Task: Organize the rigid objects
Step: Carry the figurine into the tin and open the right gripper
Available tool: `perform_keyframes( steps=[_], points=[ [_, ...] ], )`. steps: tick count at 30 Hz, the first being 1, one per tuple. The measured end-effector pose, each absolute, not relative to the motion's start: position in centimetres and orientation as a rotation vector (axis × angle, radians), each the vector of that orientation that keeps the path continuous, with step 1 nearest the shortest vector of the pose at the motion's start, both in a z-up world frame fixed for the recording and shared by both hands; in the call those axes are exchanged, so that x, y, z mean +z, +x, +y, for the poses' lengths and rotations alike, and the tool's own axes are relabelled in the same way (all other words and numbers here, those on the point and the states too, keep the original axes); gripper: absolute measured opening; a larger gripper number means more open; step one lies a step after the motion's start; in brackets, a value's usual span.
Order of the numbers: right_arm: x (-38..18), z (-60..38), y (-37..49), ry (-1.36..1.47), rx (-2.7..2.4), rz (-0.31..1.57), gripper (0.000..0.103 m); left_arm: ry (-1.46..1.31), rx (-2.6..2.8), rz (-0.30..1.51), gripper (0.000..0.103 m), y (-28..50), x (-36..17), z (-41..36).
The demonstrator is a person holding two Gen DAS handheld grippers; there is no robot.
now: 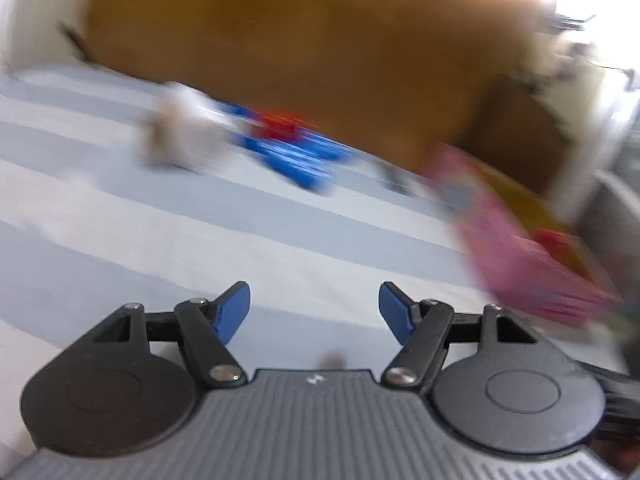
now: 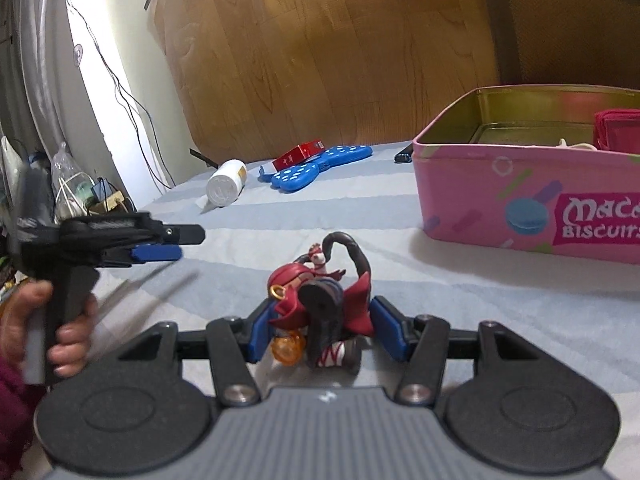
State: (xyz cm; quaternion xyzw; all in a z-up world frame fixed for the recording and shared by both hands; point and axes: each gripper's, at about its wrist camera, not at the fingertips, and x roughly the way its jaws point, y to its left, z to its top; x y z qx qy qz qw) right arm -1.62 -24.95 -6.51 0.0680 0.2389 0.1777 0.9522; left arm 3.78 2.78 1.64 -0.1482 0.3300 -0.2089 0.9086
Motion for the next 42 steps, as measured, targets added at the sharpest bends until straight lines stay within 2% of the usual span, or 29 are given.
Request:
perform_keyframes(
  steps=[8, 11, 16, 23, 26, 31, 33, 36, 42],
  points=[
    [-6.5, -25.0, -1.8, 0.14, 0.365, 0.473, 0.052, -0.421, -0.81, 0.843, 0.074, 4.0, 2.1, -3.8],
    [-6.4, -25.3, -2.3, 0.151, 0.375, 0.435, 0.052, -0.435, -0.855, 0.884, 0.071, 4.3, 1.7, -5.8],
    [-5.0, -26.5, -3.1, 0.168, 0.307, 0.357, 0.052, -0.415, -0.887, 0.847, 0.066, 5.4, 3.9, -8.3],
    [0.1, -30.1, -1.8, 0.05, 0.158, 0.192, 0.052, -0.289, -0.957, 0.711, 0.067, 9.0, 9.3, -15.5],
    [1.1, -32.4, 1.1, 0.05, 0.107, 0.23, 0.052, -0.203, -0.928, 0.697, 0.068, 11.4, 9.0, -19.0],
    [1.5, -34.5, 8.0, 0.082, 0.063, 0.449, 0.051, -0.077, -0.804, 0.748, 0.07, 15.6, 6.6, -23.2],
    [1.4, -34.5, 10.1, 0.073, 0.044, 0.482, 0.052, -0.057, -0.746, 0.745, 0.07, 16.8, 6.2, -23.9],
    [1.2, -34.7, 10.7, 0.055, -0.021, 0.44, 0.067, -0.071, -0.677, 0.719, 0.07, 16.9, 6.4, -22.7],
    [0.6, -36.7, 5.2, 0.2, -0.059, 0.301, 0.067, -0.082, -0.663, 0.615, 0.071, 13.8, 7.8, -19.2]
  ],
)
